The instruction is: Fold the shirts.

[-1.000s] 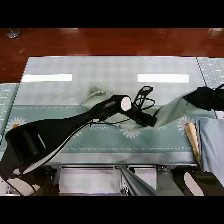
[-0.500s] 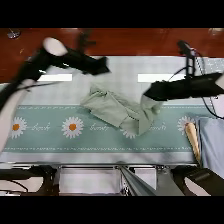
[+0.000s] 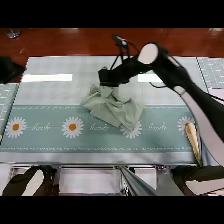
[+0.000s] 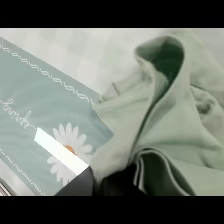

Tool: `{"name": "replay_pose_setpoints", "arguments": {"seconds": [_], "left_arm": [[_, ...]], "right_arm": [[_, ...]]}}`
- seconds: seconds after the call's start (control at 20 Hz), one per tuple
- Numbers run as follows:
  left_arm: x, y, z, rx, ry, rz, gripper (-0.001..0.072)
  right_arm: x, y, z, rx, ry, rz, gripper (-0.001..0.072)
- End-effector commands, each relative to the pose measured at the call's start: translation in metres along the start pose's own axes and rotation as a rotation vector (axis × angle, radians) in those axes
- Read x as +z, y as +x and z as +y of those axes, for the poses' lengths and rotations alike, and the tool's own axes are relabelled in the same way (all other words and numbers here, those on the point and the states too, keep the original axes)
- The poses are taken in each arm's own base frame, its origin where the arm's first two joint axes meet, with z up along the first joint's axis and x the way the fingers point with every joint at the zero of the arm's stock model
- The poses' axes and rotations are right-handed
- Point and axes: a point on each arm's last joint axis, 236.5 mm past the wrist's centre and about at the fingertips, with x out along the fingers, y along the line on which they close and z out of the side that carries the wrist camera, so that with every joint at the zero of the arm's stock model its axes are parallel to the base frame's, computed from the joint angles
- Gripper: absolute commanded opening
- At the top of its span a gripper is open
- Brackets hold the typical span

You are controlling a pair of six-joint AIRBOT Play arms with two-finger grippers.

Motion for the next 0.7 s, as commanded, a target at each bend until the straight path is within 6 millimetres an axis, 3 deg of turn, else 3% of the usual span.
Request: {"name": "replay_pose_setpoints", "arguments": {"seconds": [0.0,0.05,0.1,0.15,0.25,0.35,0.4,0.5,0.55,0.6,0.65], "left_arm": [[-0.052,-0.015,0.008,0.001,-0.059,-0.08,0.0028],[-0.062,-0.01,0.013,0.001,-0.077,-0.085,0.0028],[-0.071,-0.003,0.018,0.002,-0.099,-0.077,0.0028],[-0.079,0.003,0.02,-0.003,-0.119,-0.06,0.0028],[-0.087,0.012,0.025,-0.007,-0.145,-0.029,0.0028],[-0.088,0.016,0.028,-0.004,-0.156,-0.015,0.0028],[-0.089,0.017,0.028,-0.005,-0.16,-0.011,0.0028],[-0.09,0.02,0.029,-0.007,-0.167,-0.004,0.0028],[-0.09,0.021,0.03,-0.006,-0.17,0.0,0.0028],[-0.092,0.022,0.031,-0.005,-0.174,0.006,0.0028],[-0.096,0.024,0.032,-0.004,-0.178,0.014,0.0028]], "right_arm": [[0.001,0.061,-0.001,0.029,0.049,0.063,0.0144],[-0.005,0.071,-0.003,0.048,0.071,0.09,0.048],[-0.007,0.073,-0.006,0.068,0.058,0.108,0.0629],[-0.005,0.065,-0.014,0.069,0.062,0.119,0.063],[0.003,0.02,-0.038,0.062,0.099,0.145,0.063],[0.004,-0.057,-0.071,0.014,0.098,0.171,0.0629],[-0.004,-0.103,-0.097,-0.086,0.086,0.183,0.0629],[-0.032,-0.181,-0.158,-0.383,0.096,0.162,0.0629],[-0.051,-0.205,-0.18,-0.483,0.144,0.115,0.063],[-0.074,-0.215,-0.198,-0.53,0.217,0.034,0.0629],[-0.097,-0.21,-0.211,-0.533,0.304,-0.062,0.0629]]}}
